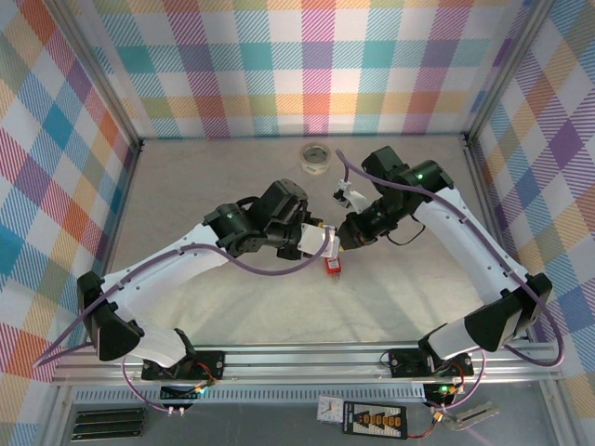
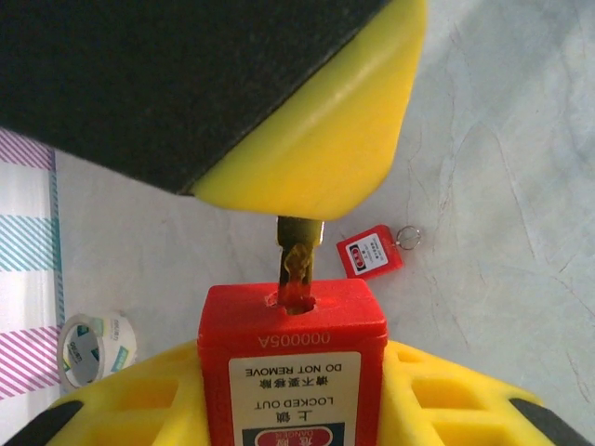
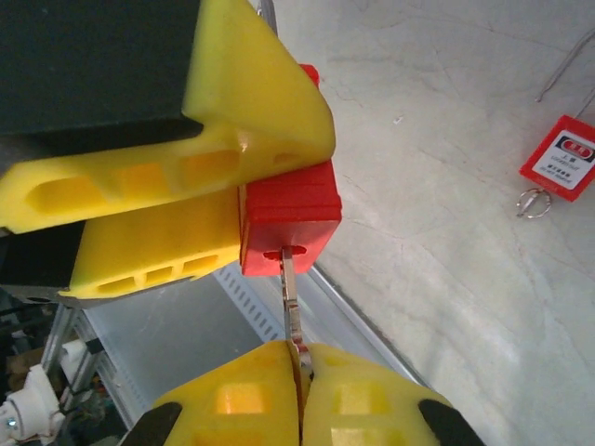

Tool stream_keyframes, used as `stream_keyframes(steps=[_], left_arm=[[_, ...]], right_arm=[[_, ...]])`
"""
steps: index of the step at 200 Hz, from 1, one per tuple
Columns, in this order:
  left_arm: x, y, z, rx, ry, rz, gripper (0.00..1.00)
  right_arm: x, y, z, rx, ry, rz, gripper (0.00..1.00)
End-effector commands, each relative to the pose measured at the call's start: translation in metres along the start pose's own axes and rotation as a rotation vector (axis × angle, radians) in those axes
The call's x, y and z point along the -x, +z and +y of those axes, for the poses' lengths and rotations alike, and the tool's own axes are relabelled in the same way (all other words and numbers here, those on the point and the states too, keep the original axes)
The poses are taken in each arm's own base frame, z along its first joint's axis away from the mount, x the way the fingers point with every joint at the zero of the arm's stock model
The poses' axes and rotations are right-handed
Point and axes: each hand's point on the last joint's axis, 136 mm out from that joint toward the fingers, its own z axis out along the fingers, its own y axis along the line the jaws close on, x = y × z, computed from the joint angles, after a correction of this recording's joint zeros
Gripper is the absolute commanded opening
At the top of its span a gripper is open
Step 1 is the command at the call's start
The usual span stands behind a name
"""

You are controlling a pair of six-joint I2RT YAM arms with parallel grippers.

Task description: Unlock with the key

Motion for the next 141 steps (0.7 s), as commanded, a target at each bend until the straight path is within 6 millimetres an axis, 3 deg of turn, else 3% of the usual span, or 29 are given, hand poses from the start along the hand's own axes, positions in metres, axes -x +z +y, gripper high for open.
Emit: stream_keyframes(steps=[1, 39, 80, 98, 141], left_arm=[[0.084, -0.037, 0.018, 0.045, 0.126, -0.325, 0.0], [0.091, -0.039, 0.022, 0.071, 0.132, -0.35, 0.0], [0.104, -0.049, 0.024, 0.124, 0.082, -0.437, 0.0], [0.111, -0.055, 0.021, 0.1, 0.057, -0.484, 0.0], [0.125, -0.051, 0.006, 0.016, 0.052, -0.51, 0.0]], right_arm=[[0.031, 0.008, -0.021, -0.099, -0.107, -0.082, 0.0], [0.047, 0.006, -0.019, -0.081, -0.07, -0.143, 0.0], [0.06, 0.006, -0.01, 0.089, 0.01, -0.233, 0.0], [0.059, 0.009, -0.003, 0.148, -0.009, -0.24, 0.0], [0.05, 0.022, -0.014, 0.086, -0.047, -0.193, 0.0]])
